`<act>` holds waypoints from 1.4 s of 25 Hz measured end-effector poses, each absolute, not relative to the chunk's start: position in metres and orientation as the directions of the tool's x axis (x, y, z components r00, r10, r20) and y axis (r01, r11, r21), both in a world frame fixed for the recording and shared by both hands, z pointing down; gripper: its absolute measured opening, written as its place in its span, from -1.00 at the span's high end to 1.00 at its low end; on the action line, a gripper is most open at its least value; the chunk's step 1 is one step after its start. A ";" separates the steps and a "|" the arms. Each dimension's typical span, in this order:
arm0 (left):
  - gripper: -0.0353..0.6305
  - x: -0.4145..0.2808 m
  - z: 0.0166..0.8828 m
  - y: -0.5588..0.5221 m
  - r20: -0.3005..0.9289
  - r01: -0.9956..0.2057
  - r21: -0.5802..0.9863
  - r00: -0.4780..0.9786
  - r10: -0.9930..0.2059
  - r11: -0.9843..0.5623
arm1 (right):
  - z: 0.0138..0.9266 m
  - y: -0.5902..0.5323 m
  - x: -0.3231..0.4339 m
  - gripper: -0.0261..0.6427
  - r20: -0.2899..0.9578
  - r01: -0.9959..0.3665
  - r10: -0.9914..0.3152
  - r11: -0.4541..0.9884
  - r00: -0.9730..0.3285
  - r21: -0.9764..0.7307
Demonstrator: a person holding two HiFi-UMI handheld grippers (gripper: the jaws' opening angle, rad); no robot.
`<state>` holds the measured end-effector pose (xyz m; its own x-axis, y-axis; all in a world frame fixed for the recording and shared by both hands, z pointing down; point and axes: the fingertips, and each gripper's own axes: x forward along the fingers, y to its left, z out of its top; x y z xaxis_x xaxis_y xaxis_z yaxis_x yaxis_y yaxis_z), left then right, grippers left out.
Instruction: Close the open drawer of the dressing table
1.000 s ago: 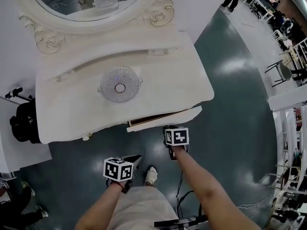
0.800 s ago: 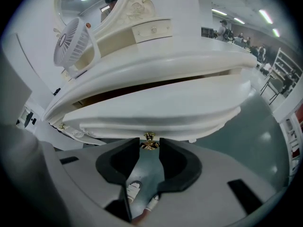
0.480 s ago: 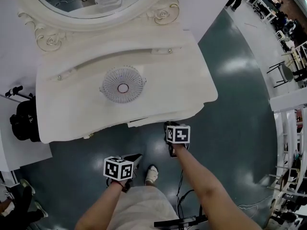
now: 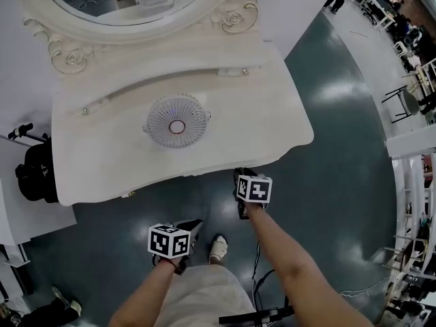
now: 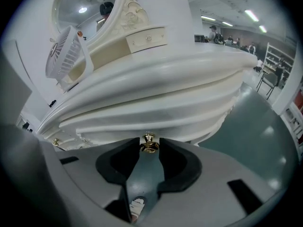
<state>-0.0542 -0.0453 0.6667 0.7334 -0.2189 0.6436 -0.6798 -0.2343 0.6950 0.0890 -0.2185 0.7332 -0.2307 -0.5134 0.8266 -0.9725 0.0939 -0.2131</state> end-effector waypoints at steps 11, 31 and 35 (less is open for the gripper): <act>0.86 -0.062 0.671 -0.050 0.650 -0.690 0.689 0.724 -0.230 -0.224 | 0.738 -0.240 0.082 0.52 0.805 -0.968 -0.540 0.102 -0.246 -0.228; 0.86 -0.061 0.664 -0.051 0.639 -0.686 0.687 0.727 -0.253 -0.237 | 0.731 -0.237 0.070 0.28 0.799 -0.945 -0.513 0.247 -0.315 -0.214; 0.86 -0.061 0.662 -0.050 0.638 -0.688 0.684 0.725 -0.258 -0.241 | 0.726 -0.232 0.074 0.27 0.798 -0.944 -0.513 0.251 -0.316 -0.213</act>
<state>-0.0610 -0.0502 0.6617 0.7253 -0.2577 0.6384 -0.6881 -0.2410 0.6845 0.0740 -0.2320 0.7263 -0.3162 -0.5133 0.7979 -0.9443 0.2507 -0.2130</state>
